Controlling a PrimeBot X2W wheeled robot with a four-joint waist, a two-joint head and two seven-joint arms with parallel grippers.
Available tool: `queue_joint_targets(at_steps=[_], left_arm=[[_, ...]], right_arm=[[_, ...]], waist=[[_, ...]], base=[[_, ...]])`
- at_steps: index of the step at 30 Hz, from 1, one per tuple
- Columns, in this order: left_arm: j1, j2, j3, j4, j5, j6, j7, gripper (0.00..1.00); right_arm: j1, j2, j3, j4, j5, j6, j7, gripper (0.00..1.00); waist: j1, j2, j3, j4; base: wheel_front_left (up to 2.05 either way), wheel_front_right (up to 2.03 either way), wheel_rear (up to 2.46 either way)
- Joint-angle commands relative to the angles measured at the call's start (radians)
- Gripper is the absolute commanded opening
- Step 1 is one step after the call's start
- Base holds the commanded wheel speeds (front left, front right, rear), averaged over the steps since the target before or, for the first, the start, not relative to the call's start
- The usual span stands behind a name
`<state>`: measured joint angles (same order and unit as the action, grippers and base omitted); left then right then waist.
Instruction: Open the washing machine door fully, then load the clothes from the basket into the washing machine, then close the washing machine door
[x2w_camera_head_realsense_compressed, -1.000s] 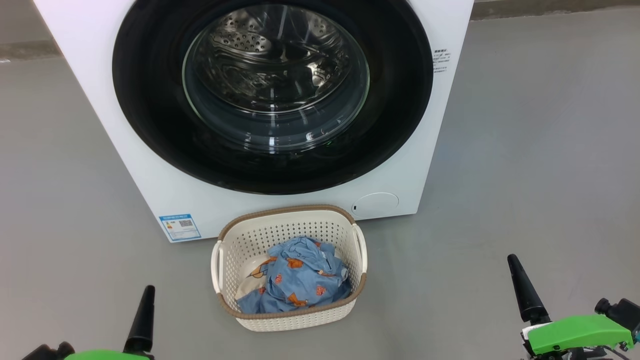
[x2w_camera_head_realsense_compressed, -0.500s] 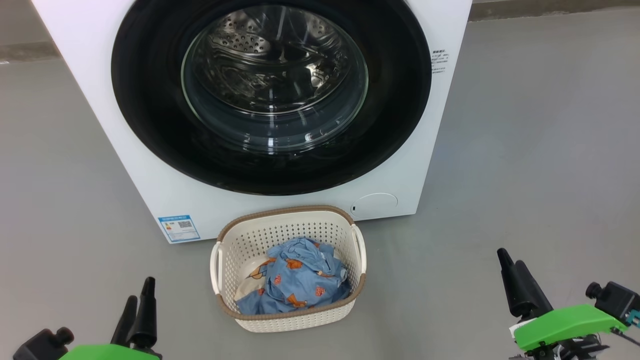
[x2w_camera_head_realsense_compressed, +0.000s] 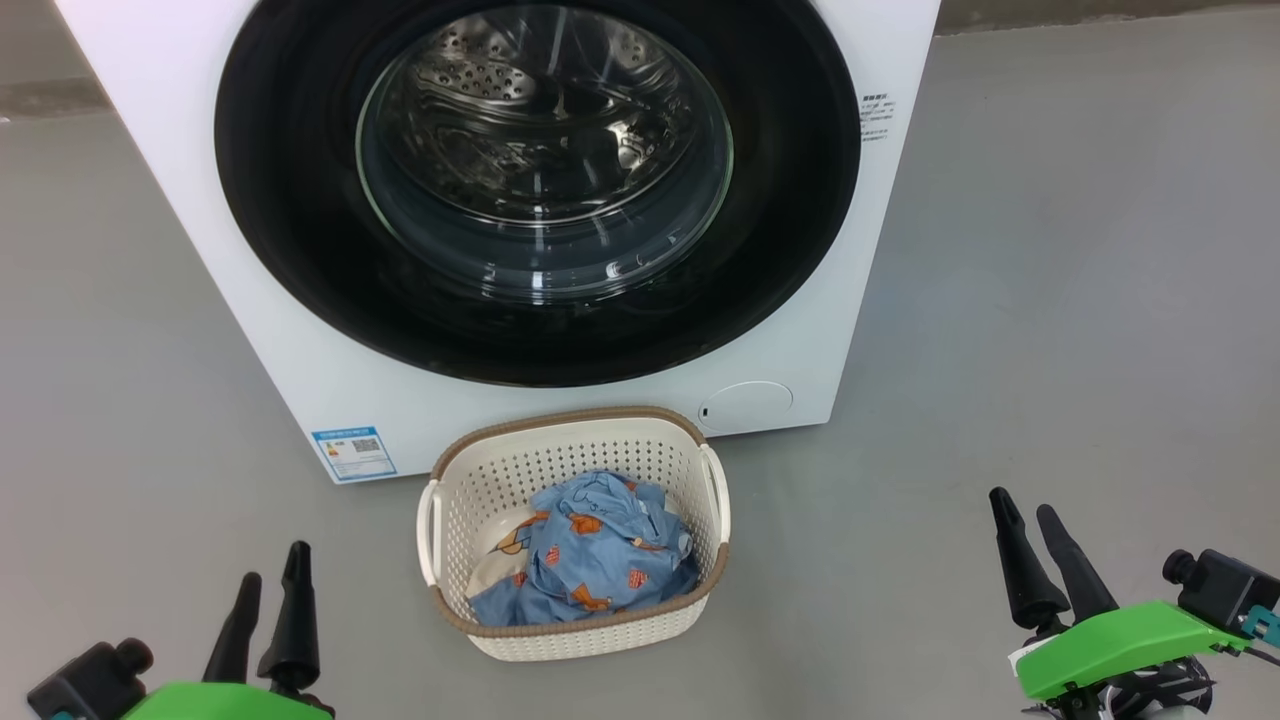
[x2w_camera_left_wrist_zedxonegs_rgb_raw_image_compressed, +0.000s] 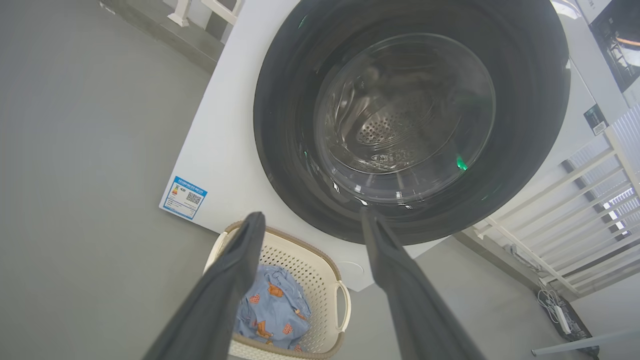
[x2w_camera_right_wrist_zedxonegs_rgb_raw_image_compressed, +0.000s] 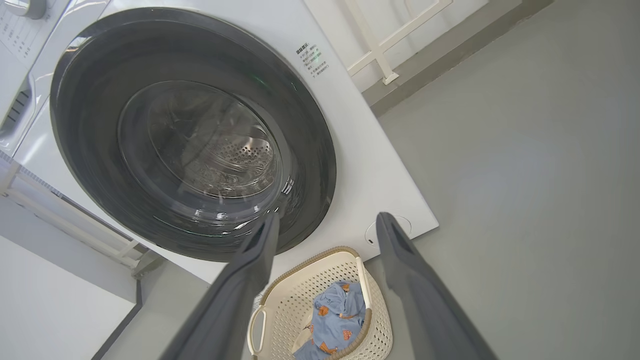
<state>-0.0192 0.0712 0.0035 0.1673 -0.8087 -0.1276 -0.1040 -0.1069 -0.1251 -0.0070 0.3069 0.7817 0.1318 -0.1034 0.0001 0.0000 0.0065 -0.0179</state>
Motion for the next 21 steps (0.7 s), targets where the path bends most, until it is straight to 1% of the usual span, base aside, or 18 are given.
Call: queue_joint_targets(at_steps=[1, 9, 21], left_arm=[[-0.026, 0.02, 0.017, -0.035, 0.034, -0.002, -0.014, 1.0], [-0.029, 0.031, 0.016, -0.052, 0.14, -0.002, -0.04, 1.0], [-0.03, 0.04, 0.0, -0.062, 0.262, -0.002, -0.073, 1.0]], right_arm=[[-0.054, -0.014, 0.016, -0.03, -0.033, -0.001, -0.015, 1.0], [-0.074, -0.011, 0.02, -0.033, -0.136, -0.001, -0.042, 1.0], [-0.079, -0.02, 0.032, -0.035, -0.267, -0.001, -0.074, 1.0]], waist=[[0.0, 0.0, 0.001, 0.0], [0.0, 0.0, 0.01, -0.01], [0.0, 0.0, 0.009, -0.003]], base=[[0.0, 0.0, 0.0], [0.0, 0.0, 0.0], [0.0, 0.0, 0.0]])
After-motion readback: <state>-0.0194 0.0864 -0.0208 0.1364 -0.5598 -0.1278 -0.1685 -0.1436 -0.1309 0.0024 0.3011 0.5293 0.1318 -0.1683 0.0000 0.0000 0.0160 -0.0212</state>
